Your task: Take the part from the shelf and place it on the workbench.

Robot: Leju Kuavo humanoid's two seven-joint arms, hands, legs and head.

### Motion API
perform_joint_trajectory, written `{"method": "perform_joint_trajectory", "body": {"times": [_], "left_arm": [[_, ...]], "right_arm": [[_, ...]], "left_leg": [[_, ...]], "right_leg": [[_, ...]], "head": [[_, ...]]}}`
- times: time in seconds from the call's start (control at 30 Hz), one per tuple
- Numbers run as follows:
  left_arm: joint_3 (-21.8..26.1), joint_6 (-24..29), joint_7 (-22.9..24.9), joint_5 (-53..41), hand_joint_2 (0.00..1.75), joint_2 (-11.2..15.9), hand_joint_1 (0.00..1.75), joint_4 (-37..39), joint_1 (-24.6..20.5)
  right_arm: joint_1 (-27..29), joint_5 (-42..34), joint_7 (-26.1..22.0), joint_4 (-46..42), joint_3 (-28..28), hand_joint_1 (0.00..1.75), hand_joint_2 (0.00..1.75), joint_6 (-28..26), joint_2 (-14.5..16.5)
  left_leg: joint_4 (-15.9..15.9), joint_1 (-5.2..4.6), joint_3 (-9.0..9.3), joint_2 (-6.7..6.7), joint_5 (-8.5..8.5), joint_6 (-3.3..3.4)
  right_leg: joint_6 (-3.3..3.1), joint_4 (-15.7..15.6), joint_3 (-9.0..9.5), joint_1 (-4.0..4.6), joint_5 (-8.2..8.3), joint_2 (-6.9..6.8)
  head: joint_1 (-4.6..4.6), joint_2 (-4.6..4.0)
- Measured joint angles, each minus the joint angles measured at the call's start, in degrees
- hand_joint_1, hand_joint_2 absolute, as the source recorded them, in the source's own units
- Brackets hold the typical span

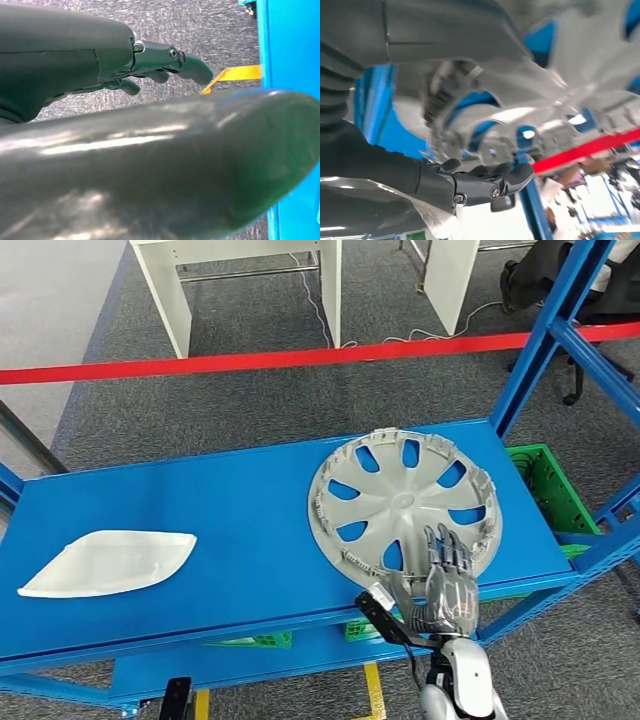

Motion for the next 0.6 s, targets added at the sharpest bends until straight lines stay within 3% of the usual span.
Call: {"method": "perform_joint_trajectory", "body": {"times": [0.03, 0.07, 0.13, 0.2, 0.3, 0.37, 0.4, 0.5, 0.53, 0.57, 0.6], "left_arm": [[0.22, 0.0, 0.0, -0.04, 0.0, 0.02, 0.0, 0.0, 0.11], [0.43, 0.0, 0.0, -0.09, 0.0, 0.04, 0.0, 0.0, 0.19], [0.75, 0.0, 0.0, -0.16, 0.0, 0.08, 0.0, -0.03, 0.21], [1.04, 0.02, -0.02, -0.25, 0.0, 0.11, 0.0, -0.11, 0.12], [1.44, 0.07, -0.08, -0.37, 0.0, 0.12, 0.0, -0.25, 0.11], [1.64, 0.11, -0.09, -0.38, 0.0, 0.09, 0.0, -0.32, 0.15], [1.69, 0.13, -0.1, -0.38, 0.0, 0.08, 0.0, -0.34, 0.13], [1.74, 0.12, -0.11, -0.45, 0.0, 0.03, 0.0, -0.37, 0.13], [1.75, 0.13, -0.11, -0.49, 0.0, 0.02, 0.0, -0.37, 0.16], [1.76, 0.13, -0.11, -0.51, 0.0, 0.02, 0.0, -0.37, 0.18], [1.78, 0.13, -0.11, -0.52, 0.0, 0.0, 0.0, -0.38, 0.19]], "right_arm": [[0.33, -0.16, -0.04, -0.11, -0.41, 0.0, 1.75, 0.22, -0.02], [0.55, -0.34, -0.08, -0.21, -0.72, 0.0, 1.75, 0.45, -0.03], [0.76, -0.84, -0.13, -0.44, -1.27, 0.0, 1.75, 0.93, -0.04], [0.82, -1.62, -0.14, -0.59, -1.83, 0.0, 1.75, 1.47, -0.04], [1.0, -2.28, -0.22, -0.75, -2.4, 0.0, 1.75, 1.92, -0.05], [1.12, -2.36, -0.23, -0.92, -2.68, 0.0, 1.75, 2.03, -0.11], [1.15, -2.39, -0.23, -1.01, -2.79, 0.0, 1.75, 2.07, -0.17], [1.5, -2.49, -0.21, -1.05, -3.04, 0.0, 1.75, 2.19, -0.37], [1.65, -2.52, -0.21, -1.04, -3.14, 0.0, 1.75, 2.23, -0.42], [1.73, -2.54, -0.21, -1.03, -3.23, 0.0, 1.75, 2.27, -0.47], [1.75, -2.55, -0.21, -1.02, -3.29, 0.0, 1.75, 2.31, -0.52]], "left_leg": [[1.31, 0.0, -0.52, 0.0, 0.01, 0.0], [0.41, -0.01, -0.03, 0.0, 1.1, 0.08], [-6.6, -0.05, 3.37, 0.0, 5.01, 0.55], [-13.23, -0.23, 6.51, -0.01, 7.13, 1.03], [-15.09, -0.44, 7.1, -0.01, 7.21, 1.63], [-15.62, -0.26, 7.2, 0.04, 7.61, 2.34], [-15.87, -0.13, 7.24, 0.07, 7.8, 2.67], [-15.91, -0.13, 7.13, 0.13, 7.83, 3.02], [-15.89, -0.14, 7.12, 0.13, 7.82, 3.02], [-15.87, -0.12, 7.14, 0.13, 7.82, 3.01], [-15.84, -0.1, 7.2, 0.11, 7.78, 2.95]], "right_leg": [[-0.01, 0.01, 0.01, 0.01, -0.01, 0.02], [-0.01, 0.02, 0.05, 0.01, -0.01, 0.07], [0.05, 0.02, 0.2, 0.01, -0.03, 0.19], [0.41, 0.15, 0.12, 0.21, -0.09, 0.26], [1.35, 0.09, -0.13, 0.25, 0.0, 0.23], [1.93, 1.3, -0.88, 0.14, -1.08, 0.2], [2.16, 3.44, -1.91, 0.1, -2.46, 0.19], [2.66, 14.17, -6.81, -0.04, -7.49, 0.18], [2.79, 16.08, -7.68, -0.07, -7.82, 0.17], [2.88, 15.68, -7.45, -0.1, -7.0, 0.14], [2.9, 13.08, -6.13, -0.15, -5.26, 0.09]], "head": [[0.0, 0.0], [-0.01, 0.0], [-0.01, 0.0], [0.03, 0.0], [0.07, 0.0], [0.16, 0.0], [0.26, 0.0], [0.43, 0.0], [0.43, 0.0], [0.44, 0.0], [0.44, 0.0]]}}
